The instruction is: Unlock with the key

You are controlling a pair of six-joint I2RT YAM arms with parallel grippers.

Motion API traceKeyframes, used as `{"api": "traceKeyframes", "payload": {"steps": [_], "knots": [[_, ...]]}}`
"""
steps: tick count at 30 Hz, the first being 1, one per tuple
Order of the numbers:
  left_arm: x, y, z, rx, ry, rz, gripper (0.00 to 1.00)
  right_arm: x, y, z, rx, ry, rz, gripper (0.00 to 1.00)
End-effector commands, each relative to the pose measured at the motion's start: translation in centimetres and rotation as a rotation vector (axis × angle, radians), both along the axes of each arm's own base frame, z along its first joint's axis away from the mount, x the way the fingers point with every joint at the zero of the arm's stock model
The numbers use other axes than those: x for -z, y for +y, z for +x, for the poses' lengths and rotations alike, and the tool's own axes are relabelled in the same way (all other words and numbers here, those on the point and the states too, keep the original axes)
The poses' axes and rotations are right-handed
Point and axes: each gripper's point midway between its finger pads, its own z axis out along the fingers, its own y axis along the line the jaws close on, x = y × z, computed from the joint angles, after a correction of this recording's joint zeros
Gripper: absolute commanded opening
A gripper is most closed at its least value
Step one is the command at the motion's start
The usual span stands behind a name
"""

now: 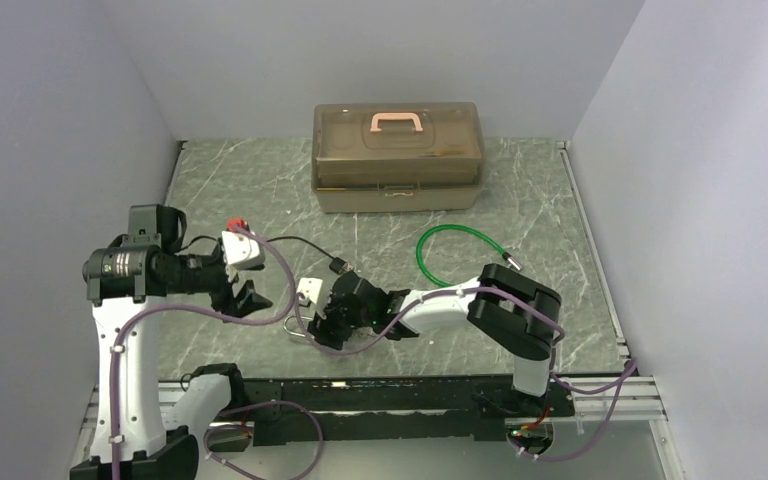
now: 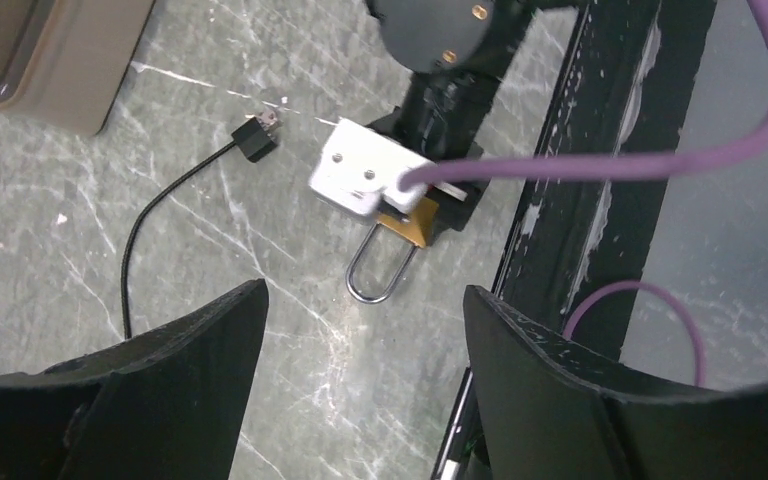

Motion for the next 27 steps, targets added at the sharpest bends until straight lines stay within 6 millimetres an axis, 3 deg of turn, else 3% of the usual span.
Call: {"api": "traceKeyframes", "payload": {"steps": [1, 4, 7, 10, 17, 22, 27], "knots": [[1.2, -0.4, -1.7, 0.149, -0.145, 0.077, 0.78, -6.0, 3.7, -0.2, -0.031, 0.13, 0.234, 0.4], [3.2, 0.5, -2.4, 0.217, -0.205, 0.192, 0.83, -8.2, 3.6, 0.4, -0.024, 0.225, 0.296, 0.4], [5.4, 1.2, -3.3, 0.325, -0.299, 0.304, 0.99, -10.5, 3.4, 0.6, -0.04, 0.32, 0.365, 0.4], [7.1, 1.8, -3.9, 0.412, -0.402, 0.386, 0.99, -11.9, 3.2, 0.9, -0.046, 0.391, 0.409, 0.4], [6.9, 0.8, -2.1, 0.497, -0.738, 0.434, 1.0, -14.7, 3.3, 0.8, -0.089, 0.495, 0.465, 0.4], [8.1, 0.5, -0.9, 0.545, -0.798, 0.448, 0.99, -16.8, 3.3, 0.5, -0.117, 0.538, 0.495, 0.4], [9.1, -0.4, -0.5, 0.589, -0.69, 0.403, 0.99, -19.2, 3.3, 0.1, -0.148, 0.55, 0.544, 0.4]]}}
